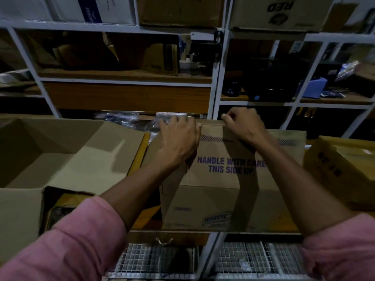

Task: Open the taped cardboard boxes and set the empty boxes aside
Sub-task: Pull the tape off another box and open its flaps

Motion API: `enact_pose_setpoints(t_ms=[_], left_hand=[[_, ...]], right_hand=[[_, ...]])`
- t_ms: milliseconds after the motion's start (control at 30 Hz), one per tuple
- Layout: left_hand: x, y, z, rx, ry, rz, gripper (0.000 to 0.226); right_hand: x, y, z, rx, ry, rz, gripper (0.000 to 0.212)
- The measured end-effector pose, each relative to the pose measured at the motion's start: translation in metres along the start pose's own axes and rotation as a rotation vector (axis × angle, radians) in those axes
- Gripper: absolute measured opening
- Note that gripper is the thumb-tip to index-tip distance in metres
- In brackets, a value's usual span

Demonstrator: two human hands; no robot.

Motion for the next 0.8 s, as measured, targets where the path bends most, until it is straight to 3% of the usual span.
enact_pose_setpoints(t_ms=[67,167,333,467,633,700,800], left_hand=[[-0.009,-0.007,-0.027,-0.054,0.054,0.047,0.041],[-0.018,-0.027,-0.05,0.005,0.057,0.15,0.041],[-0.017,-0.055,-0.062,0.495,-0.229,0.182,0.041],[-0.021,-0.083,-0.063,0.576,-0.269,0.185,0.043],[-0.03,-0.12,-0.018,0.796,-0.227,0.184,0.038],[-0.033,-0.13,0.012,0.749,-0.187,0.167,0.042],[-0.038,-0.135,0.052,0.533,-0.133,0.185,0.042]], right_hand=[[0.001,-0.008,-0.027,0.054,0.05,0.011,0.036],[0.005,-0.039,-0.05,0.345,0.076,0.073,0.023],[0.008,-0.077,-0.05,0.641,-0.053,0.114,0.025],[0.013,-0.111,-0.048,0.637,-0.009,0.131,0.023],[0.002,-0.166,-0.02,0.748,0.029,0.176,0.036],[-0.001,-0.179,0.004,0.645,0.026,0.141,0.041],[-0.003,-0.194,0.047,0.506,0.011,0.021,0.039]])
Point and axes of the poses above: each hand's wrist, its own y-axis towards the middle knuckle, its own z-axis out of the palm, x = y × z, the point moved 4 cm from there along y, towards the middle knuckle, and after that the axes turned 2 degrees about z, right-handed, at the moved point
